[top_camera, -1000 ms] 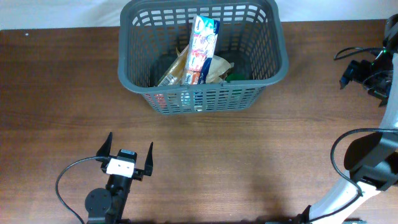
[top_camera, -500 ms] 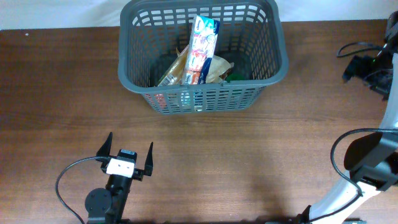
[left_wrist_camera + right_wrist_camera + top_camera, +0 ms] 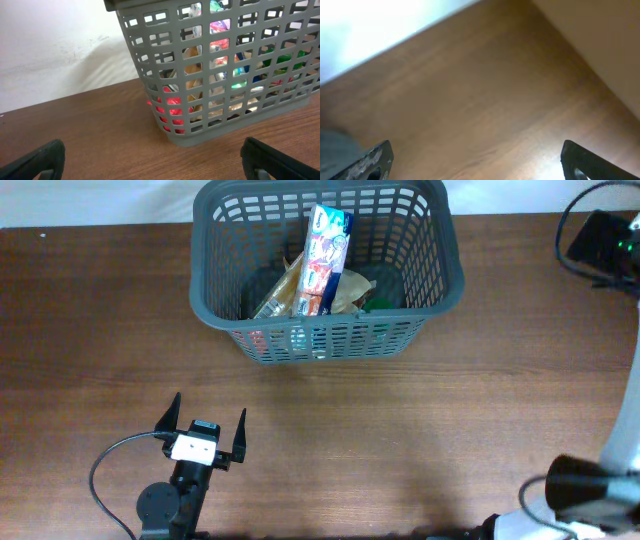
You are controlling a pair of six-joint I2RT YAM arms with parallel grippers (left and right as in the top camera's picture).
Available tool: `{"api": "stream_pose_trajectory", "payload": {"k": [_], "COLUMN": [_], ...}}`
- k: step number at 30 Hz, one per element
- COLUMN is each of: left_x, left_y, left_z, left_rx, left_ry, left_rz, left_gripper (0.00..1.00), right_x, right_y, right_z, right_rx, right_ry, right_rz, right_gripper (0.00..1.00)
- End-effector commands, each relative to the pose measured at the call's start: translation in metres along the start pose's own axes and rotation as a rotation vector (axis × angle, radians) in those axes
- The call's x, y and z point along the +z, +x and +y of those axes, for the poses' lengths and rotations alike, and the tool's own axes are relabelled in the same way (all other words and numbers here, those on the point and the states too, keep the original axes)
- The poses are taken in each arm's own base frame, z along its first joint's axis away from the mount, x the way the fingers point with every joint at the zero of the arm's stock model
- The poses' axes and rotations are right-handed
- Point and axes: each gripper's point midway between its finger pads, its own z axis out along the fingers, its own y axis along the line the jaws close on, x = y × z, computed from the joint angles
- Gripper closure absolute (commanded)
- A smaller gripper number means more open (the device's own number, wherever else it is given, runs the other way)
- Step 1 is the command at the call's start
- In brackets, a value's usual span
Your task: Pack container
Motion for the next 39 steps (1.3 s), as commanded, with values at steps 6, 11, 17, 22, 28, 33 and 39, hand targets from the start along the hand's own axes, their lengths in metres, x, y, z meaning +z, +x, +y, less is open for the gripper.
{"api": "stream_pose_trajectory", "payload": {"k": [6, 11, 17, 22, 28, 33, 39], "left_x": [0.000, 0.000, 0.000, 0.000, 0.000, 0.000, 0.000], "left_y": [0.002, 0.002, 0.002, 0.002, 0.002, 0.002, 0.002], "left_z": [0.003, 0.003, 0.003, 0.003, 0.003, 0.003, 0.003], "left_rx": [0.017, 0.017, 0.017, 0.017, 0.017, 0.017, 0.017], "left_ry": [-0.016, -0.016, -0.016, -0.016, -0.016, -0.016, -0.016], "left_rz": [0.002, 0.002, 0.002, 0.002, 0.002, 0.002, 0.002], "left_gripper": [0.01, 0.01, 0.01, 0.01, 0.01, 0.01, 0.01], "right_x": [-0.080, -0.114, -0.158, -0.177, -0.177, -0.182, -0.182], "right_y": [-0.005, -0.001, -0.022, -0.009, 0.038, 0.060, 0.089], "right_z": [0.025, 0.041, 0.059, 0.061, 0.045, 0.035, 0.021], "right_rx": [-0.039, -0.067, -0.041, -0.023, -0.026, 0.006, 0.039], "right_ry": [-0.096, -0.165, -0.279, -0.357, -0.386, -0.439, -0.476], "right_rz": [-0.159, -0.215, -0.408, -0.513, -0.532, -0.629, -0.719], "right_gripper": [0.01, 0.01, 0.01, 0.01, 0.01, 0.01, 0.01]}}
